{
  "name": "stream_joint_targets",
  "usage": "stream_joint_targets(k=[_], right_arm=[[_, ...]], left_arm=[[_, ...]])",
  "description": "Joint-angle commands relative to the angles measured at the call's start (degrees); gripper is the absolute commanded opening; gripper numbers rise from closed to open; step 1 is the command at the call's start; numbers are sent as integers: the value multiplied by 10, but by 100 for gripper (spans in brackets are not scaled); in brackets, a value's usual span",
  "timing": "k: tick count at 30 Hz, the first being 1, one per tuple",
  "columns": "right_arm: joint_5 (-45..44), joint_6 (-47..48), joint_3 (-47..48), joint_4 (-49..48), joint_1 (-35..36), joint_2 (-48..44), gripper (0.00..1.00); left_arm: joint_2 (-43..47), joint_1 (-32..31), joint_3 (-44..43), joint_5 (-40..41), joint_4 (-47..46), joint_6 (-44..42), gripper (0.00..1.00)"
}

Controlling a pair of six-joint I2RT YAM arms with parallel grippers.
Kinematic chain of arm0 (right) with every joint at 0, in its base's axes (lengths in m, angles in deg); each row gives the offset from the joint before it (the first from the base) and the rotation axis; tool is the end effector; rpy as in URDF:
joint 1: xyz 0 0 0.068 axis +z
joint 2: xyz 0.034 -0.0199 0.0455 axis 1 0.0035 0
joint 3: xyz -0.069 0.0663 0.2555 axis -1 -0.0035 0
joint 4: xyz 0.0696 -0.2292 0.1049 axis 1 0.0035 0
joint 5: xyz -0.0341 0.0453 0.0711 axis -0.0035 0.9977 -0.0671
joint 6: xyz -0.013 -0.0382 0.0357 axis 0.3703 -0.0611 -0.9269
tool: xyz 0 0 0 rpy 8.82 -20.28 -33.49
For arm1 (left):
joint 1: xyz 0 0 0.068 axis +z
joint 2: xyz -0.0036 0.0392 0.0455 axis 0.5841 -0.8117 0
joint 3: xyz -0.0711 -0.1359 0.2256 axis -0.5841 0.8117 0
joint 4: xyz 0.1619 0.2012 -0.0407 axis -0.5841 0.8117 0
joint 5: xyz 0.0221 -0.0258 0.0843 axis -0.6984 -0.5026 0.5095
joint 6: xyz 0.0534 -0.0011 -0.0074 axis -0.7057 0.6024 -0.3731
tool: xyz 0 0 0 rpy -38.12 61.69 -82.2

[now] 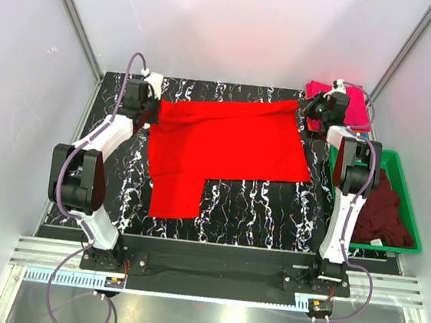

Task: Fold and stack the t-shirts
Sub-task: Fold the tshirt

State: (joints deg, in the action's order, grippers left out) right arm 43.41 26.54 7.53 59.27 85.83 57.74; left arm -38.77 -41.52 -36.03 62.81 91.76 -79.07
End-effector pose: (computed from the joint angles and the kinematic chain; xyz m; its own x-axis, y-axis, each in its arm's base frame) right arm 0.5307 -0.0236 0.1682 -0.3794 0.5006 -0.7781 -0.1134 0.8095 0.5761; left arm 0.3886 -0.0403 0.2596 -0.5627 0.1268 -0.8169 0.1615 0.9860 0.0418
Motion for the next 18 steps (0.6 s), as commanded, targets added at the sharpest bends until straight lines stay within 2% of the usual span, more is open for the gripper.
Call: stream_joint_targets(k=[1, 6, 11, 15, 16, 18], right_arm=[[-17, 11, -1, 28, -7, -28, 0], [-15, 4, -3, 39, -7, -24, 2], [-20, 3, -6, 65, -8, -35, 14], [-25, -4, -19, 85, -8, -59, 20], [-25, -7, -25, 90, -8, -65, 25], [-28, -9, -27, 104, -7, -81, 29]], left_arm=[[28, -1, 8, -29, -7, 10, 0], [18, -6, 13, -43, 18, 15, 0], [21, -12, 16, -49, 51, 21, 1], [40, -25, 38, -26, 67, 39, 18], [45, -26, 44, -24, 68, 39, 20], [56, -26, 47, -9, 76, 55, 24]])
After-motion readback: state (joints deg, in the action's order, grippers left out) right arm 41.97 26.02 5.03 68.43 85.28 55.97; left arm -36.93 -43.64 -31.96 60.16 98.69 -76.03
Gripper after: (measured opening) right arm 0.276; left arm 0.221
